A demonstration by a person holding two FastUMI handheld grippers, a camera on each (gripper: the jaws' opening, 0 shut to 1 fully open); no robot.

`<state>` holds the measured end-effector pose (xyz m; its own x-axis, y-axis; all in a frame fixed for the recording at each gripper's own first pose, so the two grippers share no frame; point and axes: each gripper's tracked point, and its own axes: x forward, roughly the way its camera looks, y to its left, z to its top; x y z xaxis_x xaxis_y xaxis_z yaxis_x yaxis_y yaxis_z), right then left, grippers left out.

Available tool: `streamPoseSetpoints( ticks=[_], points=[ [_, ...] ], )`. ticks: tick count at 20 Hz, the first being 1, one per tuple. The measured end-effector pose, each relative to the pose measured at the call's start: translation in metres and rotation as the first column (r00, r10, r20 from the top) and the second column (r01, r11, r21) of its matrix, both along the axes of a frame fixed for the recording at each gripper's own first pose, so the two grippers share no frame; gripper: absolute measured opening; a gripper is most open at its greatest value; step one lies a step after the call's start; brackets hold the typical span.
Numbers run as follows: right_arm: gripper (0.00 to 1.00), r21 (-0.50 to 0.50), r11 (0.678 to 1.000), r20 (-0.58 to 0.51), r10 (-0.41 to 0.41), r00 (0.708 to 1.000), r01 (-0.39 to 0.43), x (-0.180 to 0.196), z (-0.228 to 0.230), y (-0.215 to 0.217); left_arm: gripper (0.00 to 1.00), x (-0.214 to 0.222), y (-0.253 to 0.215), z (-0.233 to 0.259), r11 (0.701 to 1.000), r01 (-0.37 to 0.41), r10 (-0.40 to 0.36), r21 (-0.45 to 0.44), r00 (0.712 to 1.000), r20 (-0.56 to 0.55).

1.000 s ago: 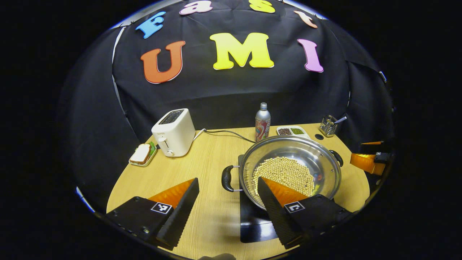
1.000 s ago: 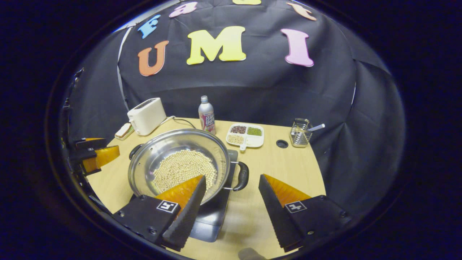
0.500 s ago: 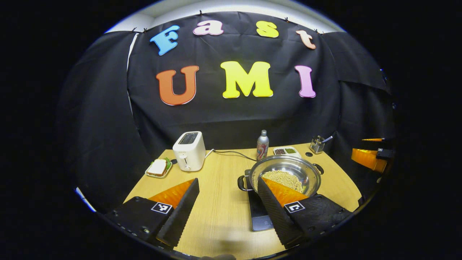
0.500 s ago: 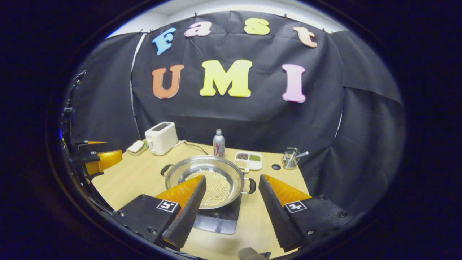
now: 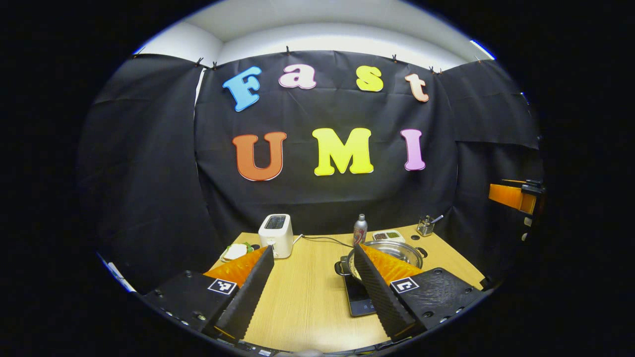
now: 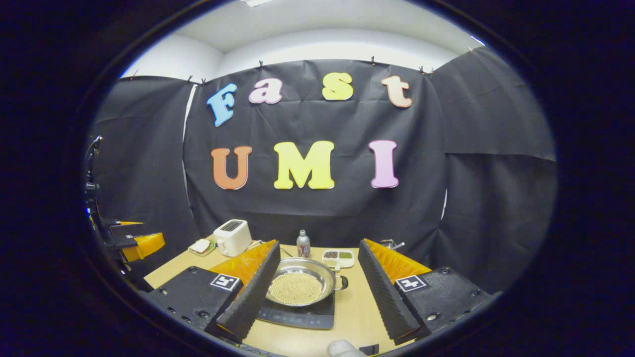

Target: First push the handle of the pot to place it horizontally, then grasp the pot with both hands and set it on the induction cooktop.

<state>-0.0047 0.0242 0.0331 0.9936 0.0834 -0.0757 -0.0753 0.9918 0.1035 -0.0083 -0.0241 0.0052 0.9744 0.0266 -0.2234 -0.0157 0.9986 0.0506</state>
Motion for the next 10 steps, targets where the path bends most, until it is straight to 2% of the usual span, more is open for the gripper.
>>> streamPoseSetpoints(
  ticks=[5, 10],
  points=[
    [1.00, 0.052, 0.998, 0.069, -0.049, 0.996, 0.046, -0.022, 0.021, -0.027, 0.96, -0.028, 0.011, 0.024, 0.999, -0.049, 0.049, 0.003, 0.996, 0.074],
    [0.99, 0.065, 0.996, 0.084, -0.065, 0.994, 0.060, -0.033, 0.019, -0.056, 0.96, -0.052, 0.010, 0.033, 0.994, -0.103, 0.105, -0.022, 0.989, 0.101]
  ],
)
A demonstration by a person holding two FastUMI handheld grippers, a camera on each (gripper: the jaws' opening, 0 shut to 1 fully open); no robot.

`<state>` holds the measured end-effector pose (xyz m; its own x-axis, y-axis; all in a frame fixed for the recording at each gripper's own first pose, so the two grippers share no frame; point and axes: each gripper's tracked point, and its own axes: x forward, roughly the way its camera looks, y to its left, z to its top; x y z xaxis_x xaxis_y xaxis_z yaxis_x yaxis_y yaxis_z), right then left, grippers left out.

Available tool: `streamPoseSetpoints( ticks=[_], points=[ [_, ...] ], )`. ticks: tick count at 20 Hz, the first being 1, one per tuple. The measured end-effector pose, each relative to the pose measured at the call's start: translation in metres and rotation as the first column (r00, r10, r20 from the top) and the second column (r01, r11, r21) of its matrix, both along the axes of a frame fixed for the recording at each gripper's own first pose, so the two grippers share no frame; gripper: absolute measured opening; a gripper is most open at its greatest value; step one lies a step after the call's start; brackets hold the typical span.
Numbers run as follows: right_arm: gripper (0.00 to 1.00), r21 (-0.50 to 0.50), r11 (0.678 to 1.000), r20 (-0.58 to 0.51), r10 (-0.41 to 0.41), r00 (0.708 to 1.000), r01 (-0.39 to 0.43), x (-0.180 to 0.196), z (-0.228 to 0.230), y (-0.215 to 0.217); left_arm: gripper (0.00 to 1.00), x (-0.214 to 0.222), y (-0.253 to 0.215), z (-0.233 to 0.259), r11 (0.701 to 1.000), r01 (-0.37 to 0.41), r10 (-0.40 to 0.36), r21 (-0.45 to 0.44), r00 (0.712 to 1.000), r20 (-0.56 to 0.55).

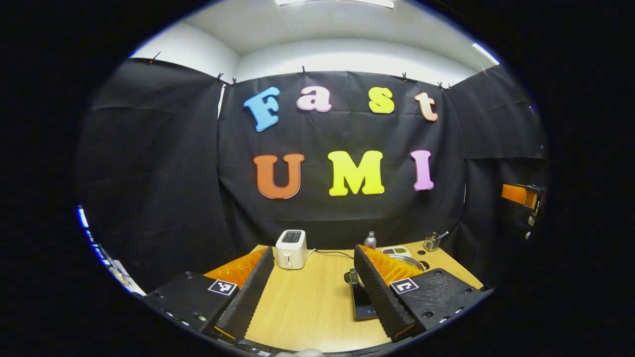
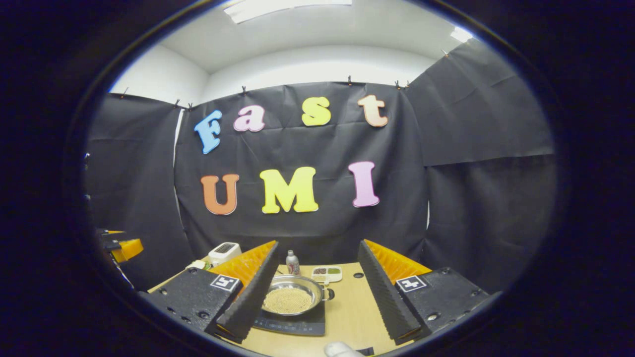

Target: First push the handle of the pot to place it horizontally, then grasp the pot with both hands and set it on the induction cooktop.

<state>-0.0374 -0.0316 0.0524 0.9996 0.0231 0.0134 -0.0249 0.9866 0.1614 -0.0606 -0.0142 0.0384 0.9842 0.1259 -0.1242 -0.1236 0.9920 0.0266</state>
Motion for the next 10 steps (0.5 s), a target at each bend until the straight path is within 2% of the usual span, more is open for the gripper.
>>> streamPoseSetpoints(
  ticks=[4, 7, 10],
  points=[
    [0.99, -0.013, 1.000, -0.013, -0.009, 1.000, 0.008, -0.005, -0.011, -0.020, 0.96, 0.001, -0.023, 0.012, 1.000, 0.010, -0.010, -0.023, 0.999, 0.038],
    [0.97, -0.028, 1.000, -0.020, -0.008, 1.000, 0.007, -0.006, -0.017, -0.028, 0.97, 0.005, -0.043, 0.012, 0.999, 0.038, -0.038, -0.006, 0.998, 0.044],
    [0.99, -0.027, 1.000, -0.026, 0.002, 1.000, -0.003, -0.006, -0.016, -0.031, 0.96, 0.008, -0.059, 0.011, 0.998, 0.060, -0.059, -0.005, 0.997, 0.049]
  ],
)
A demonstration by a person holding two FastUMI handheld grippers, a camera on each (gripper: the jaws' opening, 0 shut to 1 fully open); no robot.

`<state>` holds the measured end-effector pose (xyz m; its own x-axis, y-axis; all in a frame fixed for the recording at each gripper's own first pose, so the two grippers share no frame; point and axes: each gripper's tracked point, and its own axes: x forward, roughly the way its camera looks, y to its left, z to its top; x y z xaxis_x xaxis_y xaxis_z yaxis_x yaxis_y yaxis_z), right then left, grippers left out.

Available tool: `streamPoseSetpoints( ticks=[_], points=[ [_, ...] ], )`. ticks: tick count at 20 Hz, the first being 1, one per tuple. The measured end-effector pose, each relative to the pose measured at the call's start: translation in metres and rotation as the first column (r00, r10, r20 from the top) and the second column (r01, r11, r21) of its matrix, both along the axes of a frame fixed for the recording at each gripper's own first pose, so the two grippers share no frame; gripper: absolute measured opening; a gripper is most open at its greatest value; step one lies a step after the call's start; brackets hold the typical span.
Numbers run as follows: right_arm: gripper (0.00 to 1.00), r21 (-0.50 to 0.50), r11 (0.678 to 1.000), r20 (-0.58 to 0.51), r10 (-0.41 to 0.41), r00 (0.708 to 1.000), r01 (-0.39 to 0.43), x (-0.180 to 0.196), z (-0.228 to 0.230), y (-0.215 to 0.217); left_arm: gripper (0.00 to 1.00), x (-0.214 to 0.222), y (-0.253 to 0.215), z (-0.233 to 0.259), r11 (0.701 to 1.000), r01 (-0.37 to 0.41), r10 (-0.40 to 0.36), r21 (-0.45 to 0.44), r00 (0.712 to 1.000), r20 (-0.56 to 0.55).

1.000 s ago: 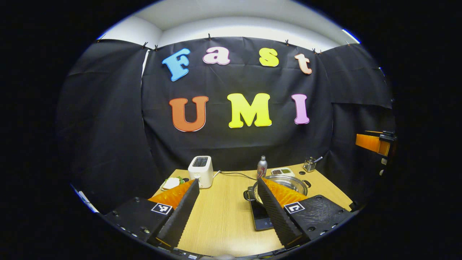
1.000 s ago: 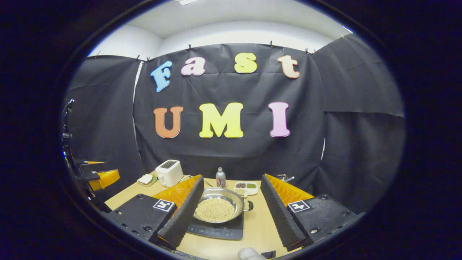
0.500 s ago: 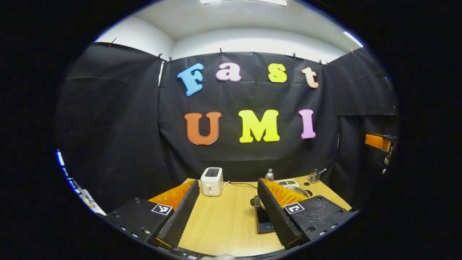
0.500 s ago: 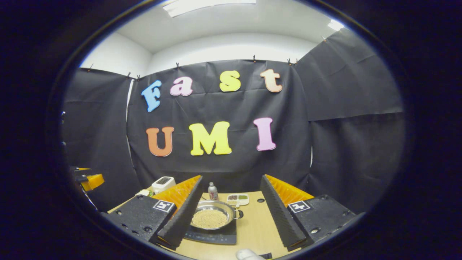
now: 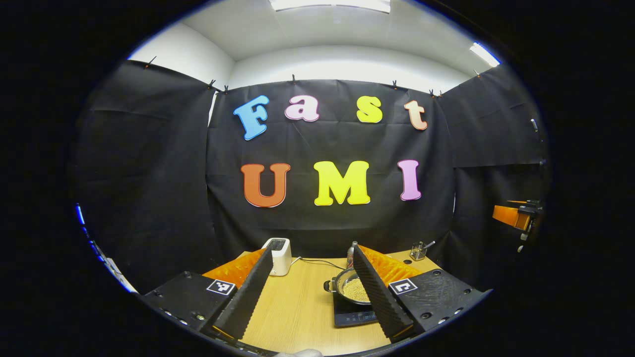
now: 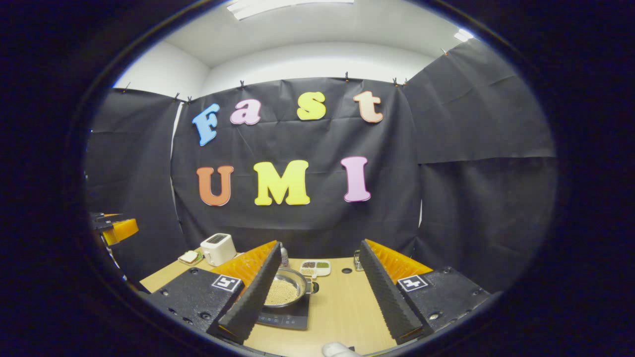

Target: First push the handle of the pot to place it horizontally, then grasp the pot with both hands and set it on the induction cooktop.

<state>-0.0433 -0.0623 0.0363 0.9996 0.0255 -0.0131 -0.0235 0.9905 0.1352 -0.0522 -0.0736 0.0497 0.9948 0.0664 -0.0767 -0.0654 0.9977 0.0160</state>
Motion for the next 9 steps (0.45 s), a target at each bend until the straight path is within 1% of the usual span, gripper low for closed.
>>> streamPoseSetpoints(
  ticks=[1, 3, 4, 5, 6, 7, 9],
  points=[
    [0.97, 0.000, 1.000, 0.001, 0.001, 1.000, -0.001, 0.002, 0.001, -0.002, 0.96, 0.002, -0.003, -0.002, 1.000, 0.004, -0.004, -0.005, 1.000, -0.003],
    [0.97, -0.008, 1.000, 0.009, 0.009, 1.000, -0.009, 0.004, 0.004, -0.001, 0.96, 0.003, -0.007, -0.001, 1.000, 0.008, -0.008, -0.012, 1.000, -0.001],
    [1.00, -0.014, 1.000, 0.013, 0.012, 1.000, -0.012, 0.004, 0.006, -0.001, 0.96, 0.003, -0.008, -0.002, 1.000, 0.008, -0.008, -0.013, 1.000, 0.001],
    [0.97, -0.017, 1.000, 0.019, 0.016, 1.000, -0.016, 0.004, 0.008, -0.001, 0.96, 0.002, -0.011, -0.001, 1.000, 0.012, -0.012, -0.013, 1.000, 0.002],
    [0.99, -0.017, 1.000, 0.026, 0.018, 1.000, -0.017, 0.005, 0.010, 0.000, 0.96, 0.003, -0.013, -0.001, 1.000, 0.015, -0.015, -0.012, 1.000, 0.007],
    [0.97, -0.017, 1.000, 0.031, 0.019, 0.999, -0.019, 0.006, 0.011, 0.000, 0.96, 0.003, -0.013, -0.001, 1.000, 0.017, -0.017, -0.012, 1.000, 0.009],
    [0.97, -0.013, 1.000, 0.028, 0.025, 0.999, -0.025, 0.007, 0.010, 0.002, 0.96, 0.003, -0.016, -0.001, 1.000, 0.021, -0.021, -0.010, 1.000, 0.010]
  ],
)
